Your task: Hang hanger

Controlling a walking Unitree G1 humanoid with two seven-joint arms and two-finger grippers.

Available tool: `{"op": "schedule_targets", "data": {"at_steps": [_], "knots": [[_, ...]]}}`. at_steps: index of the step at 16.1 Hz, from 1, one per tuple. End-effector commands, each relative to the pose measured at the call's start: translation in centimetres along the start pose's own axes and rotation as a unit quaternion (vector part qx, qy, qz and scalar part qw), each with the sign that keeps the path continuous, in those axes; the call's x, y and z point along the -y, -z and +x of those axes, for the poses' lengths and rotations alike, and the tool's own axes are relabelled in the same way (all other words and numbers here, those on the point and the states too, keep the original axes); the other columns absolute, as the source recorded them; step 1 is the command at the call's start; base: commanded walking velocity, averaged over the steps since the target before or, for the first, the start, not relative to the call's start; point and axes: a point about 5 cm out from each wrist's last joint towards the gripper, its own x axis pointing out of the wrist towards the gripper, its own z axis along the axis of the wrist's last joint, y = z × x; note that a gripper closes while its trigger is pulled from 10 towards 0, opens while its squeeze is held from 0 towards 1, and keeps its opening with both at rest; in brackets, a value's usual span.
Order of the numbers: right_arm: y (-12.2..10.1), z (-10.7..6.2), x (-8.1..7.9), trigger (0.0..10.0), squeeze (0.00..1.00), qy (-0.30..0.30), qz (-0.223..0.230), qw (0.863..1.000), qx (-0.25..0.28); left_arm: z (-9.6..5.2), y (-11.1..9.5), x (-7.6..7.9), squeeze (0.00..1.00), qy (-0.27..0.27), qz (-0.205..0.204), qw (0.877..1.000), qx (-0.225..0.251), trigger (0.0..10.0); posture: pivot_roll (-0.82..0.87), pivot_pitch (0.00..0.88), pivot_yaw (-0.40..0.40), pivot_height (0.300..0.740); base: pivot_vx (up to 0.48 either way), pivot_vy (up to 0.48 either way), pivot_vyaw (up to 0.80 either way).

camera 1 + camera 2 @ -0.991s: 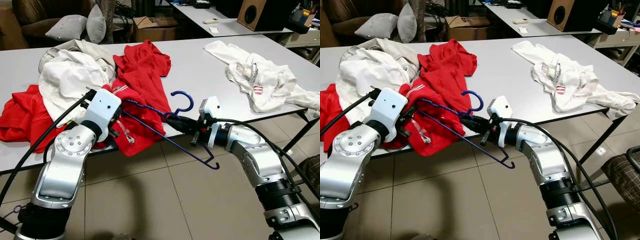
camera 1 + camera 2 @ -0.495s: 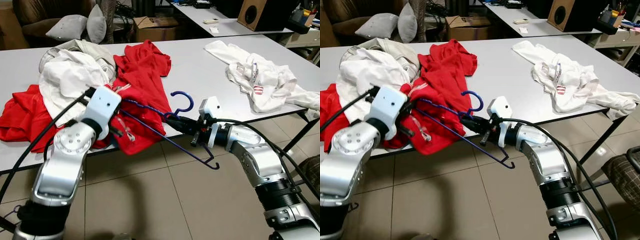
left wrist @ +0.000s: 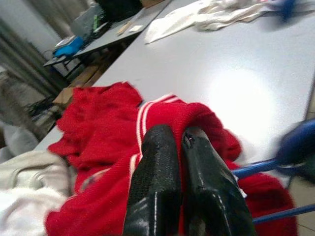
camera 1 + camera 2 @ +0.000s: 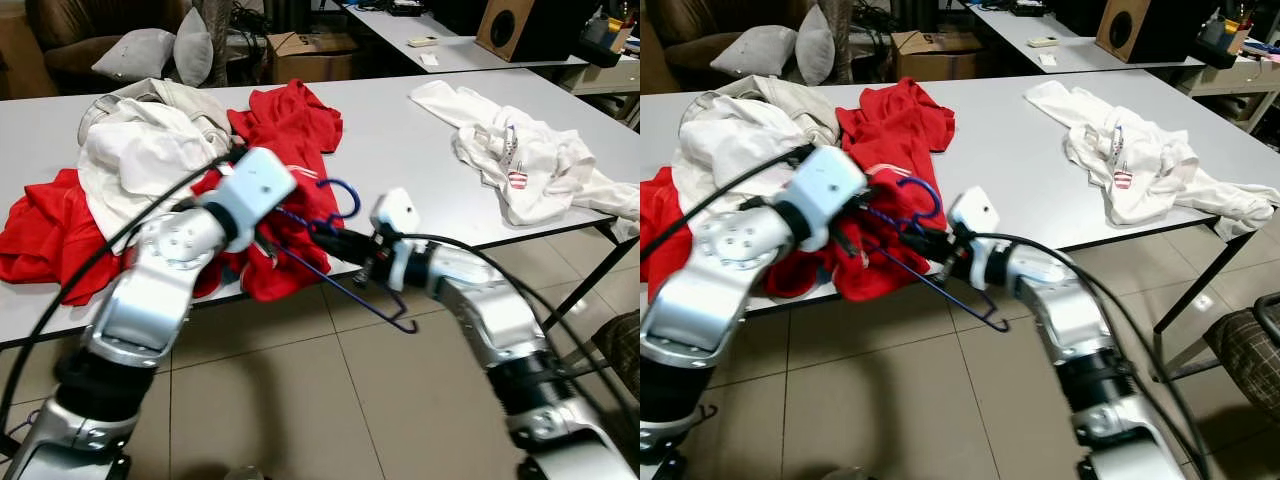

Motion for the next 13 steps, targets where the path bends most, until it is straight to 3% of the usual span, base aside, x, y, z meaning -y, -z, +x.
{"op": "schedule_targets", "data": {"at_steps": [1, 2, 3, 4, 5, 8, 9, 10, 13], "knots": [[-1.1, 0.4, 0.3, 10.0, 0.00, 0.010, -0.009, 1.000, 0.021, 0.5, -0.9, 1.0, 0.00, 0.030, 0.006, 0.999, 0.013, 0.0, 0.12, 0.000, -0.021, 0.740, 0.000, 0.000, 0.00], [-1.4, 0.5, 0.2, 10.0, 0.00, 0.005, -0.003, 0.999, 0.034, 0.8, -0.7, 1.0, 0.00, 0.028, 0.018, 0.999, 0.006, 0.3, 0.12, 0.000, -0.021, 0.740, 0.000, 0.000, 0.00], [-1.5, 0.5, 0.0, 10.0, 0.00, -0.001, -0.002, 0.999, 0.041, 1.0, -0.5, 0.9, 0.00, 0.027, 0.025, 0.999, 0.001, 10.0, 0.12, 0.000, -0.021, 0.740, 0.000, 0.000, 0.00], [-1.5, 0.5, -0.1, 10.0, 0.00, -0.003, -0.001, 0.999, 0.044, 1.1, -0.5, 0.8, 0.00, 0.031, 0.010, 0.999, 0.003, 10.0, 0.12, 0.000, -0.022, 0.740, 0.000, 0.000, 0.00], [-1.5, 0.5, -0.2, 10.0, 0.00, -0.006, 0.002, 0.999, 0.047, 1.1, -0.5, 0.6, 1.00, 0.036, -0.011, 0.999, 0.007, 10.0, 0.12, 0.000, -0.019, 0.740, 0.000, 0.000, 0.00], [-1.4, 0.5, -0.8, 10.0, 0.00, -0.021, 0.008, 0.998, 0.052, 1.2, -0.4, -0.3, 1.00, 0.031, -0.039, 0.999, 0.009, 10.0, 0.11, 0.000, -0.011, 0.740, 0.000, 0.000, 0.00], [-1.3, 0.4, -0.8, 10.0, 0.00, -0.021, 0.009, 0.998, 0.051, 1.2, -0.5, -0.6, 1.00, 0.031, -0.064, 0.997, 0.016, 10.0, 0.11, 0.000, -0.007, 0.740, 0.000, 0.000, 0.00], [-1.2, 0.3, -0.7, 10.0, 0.00, -0.019, 0.011, 0.999, 0.050, 1.2, -0.9, -0.8, 1.00, 0.039, -0.117, 0.992, 0.032, 10.0, 0.11, 0.000, -0.005, 0.740, 0.000, 0.000, 0.00], [-1.1, 0.0, -0.5, 10.0, 0.00, -0.019, 0.014, 0.999, 0.048, 1.2, -1.8, -1.4, 1.00, 0.061, -0.181, 0.979, 0.067, 10.0, 0.11, 0.000, -0.006, 0.740, 0.000, 0.000, 0.00]]}}
